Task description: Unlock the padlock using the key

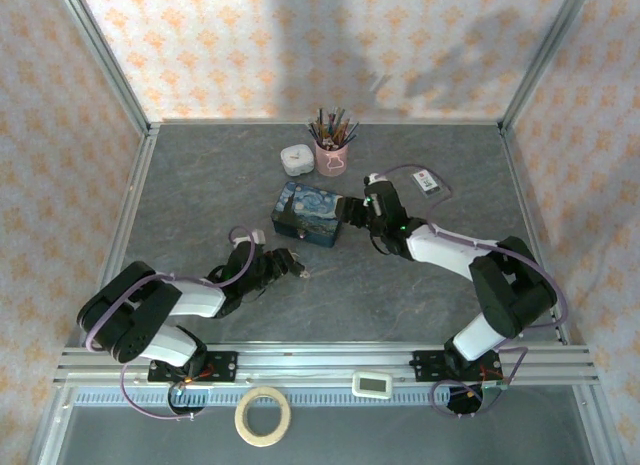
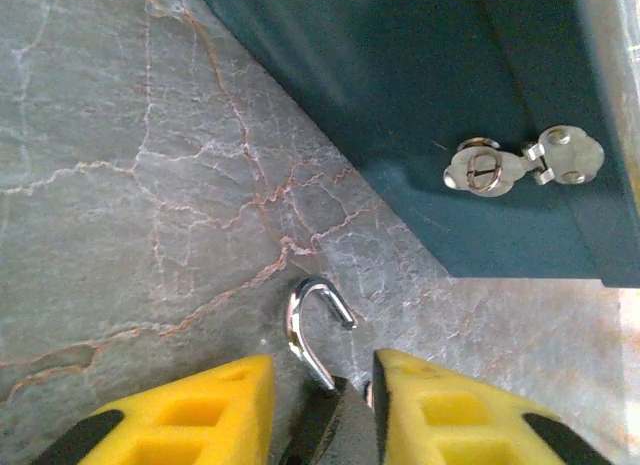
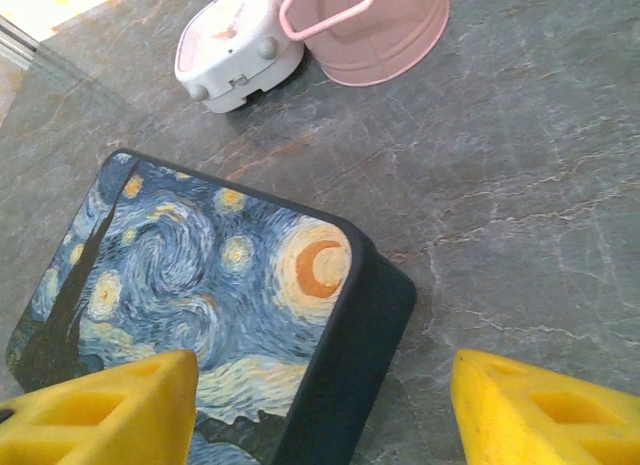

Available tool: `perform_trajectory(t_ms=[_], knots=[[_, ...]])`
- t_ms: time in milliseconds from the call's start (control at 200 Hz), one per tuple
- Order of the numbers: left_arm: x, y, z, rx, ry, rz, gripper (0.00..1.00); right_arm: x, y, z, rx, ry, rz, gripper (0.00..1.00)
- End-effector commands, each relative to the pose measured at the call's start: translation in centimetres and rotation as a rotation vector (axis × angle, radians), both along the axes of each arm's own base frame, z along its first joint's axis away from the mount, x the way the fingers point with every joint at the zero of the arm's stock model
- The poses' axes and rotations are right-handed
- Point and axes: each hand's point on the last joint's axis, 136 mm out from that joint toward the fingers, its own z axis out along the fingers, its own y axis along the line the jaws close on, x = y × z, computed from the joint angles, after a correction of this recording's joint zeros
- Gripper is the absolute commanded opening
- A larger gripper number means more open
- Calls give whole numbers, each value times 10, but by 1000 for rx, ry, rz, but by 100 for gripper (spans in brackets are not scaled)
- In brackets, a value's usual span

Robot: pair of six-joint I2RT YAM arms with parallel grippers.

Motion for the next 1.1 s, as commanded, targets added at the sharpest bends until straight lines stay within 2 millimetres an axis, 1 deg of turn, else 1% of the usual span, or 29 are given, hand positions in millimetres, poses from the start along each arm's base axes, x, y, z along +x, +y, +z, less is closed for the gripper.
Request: perform_trajectory(t_ms=[0, 100, 205, 280, 315, 335, 355, 375, 415, 515, 586, 641, 711, 791, 856, 936, 971, 1031, 1096], knots=[[9, 11, 10, 28, -35, 60, 43, 8, -15, 21, 0, -62, -43, 67], [17, 19, 24, 45, -78, 95, 51, 12, -31, 20, -18, -63, -73, 67], [32, 35, 44, 67, -134, 144, 59, 18, -58, 19, -94, -78, -132, 68], [49, 52, 64, 96, -185, 178, 64, 23, -85, 20, -183, -105, -198, 68], [57, 61, 73, 124, -206, 199, 68, 26, -103, 21, -228, -120, -240, 69], [62, 66, 78, 146, -220, 208, 71, 27, -109, 22, -241, -125, -255, 69], [67, 72, 82, 173, -227, 216, 74, 29, -121, 24, -259, -132, -284, 69], [72, 78, 88, 201, -237, 229, 75, 30, -129, 25, -271, -139, -304, 69], [82, 90, 98, 263, -247, 252, 80, 33, -145, 27, -286, -154, -343, 70], [104, 120, 126, 435, -291, 322, 89, 40, -187, 25, -310, -164, -450, 70], [114, 140, 141, 551, -319, 385, 93, 41, -214, 20, -338, -159, -524, 70], [119, 157, 150, 632, -332, 441, 95, 41, -233, 16, -351, -157, -575, 70], [122, 174, 153, 717, -334, 497, 96, 39, -252, 7, -357, -149, -615, 70], [120, 190, 152, 818, -329, 543, 97, 37, -267, -4, -370, -145, -638, 70], [113, 206, 148, 928, -309, 591, 97, 37, -275, -13, -375, -141, -637, 71], [100, 225, 144, 1050, -279, 664, 99, 41, -277, -21, -362, -150, -614, 71], [95, 233, 142, 1090, -273, 689, 99, 44, -277, -21, -357, -161, -611, 71], [88, 240, 137, 1134, -274, 710, 99, 47, -276, -22, -353, -191, -605, 71], [82, 245, 132, 1135, -298, 731, 99, 47, -274, -21, -363, -237, -587, 71]])
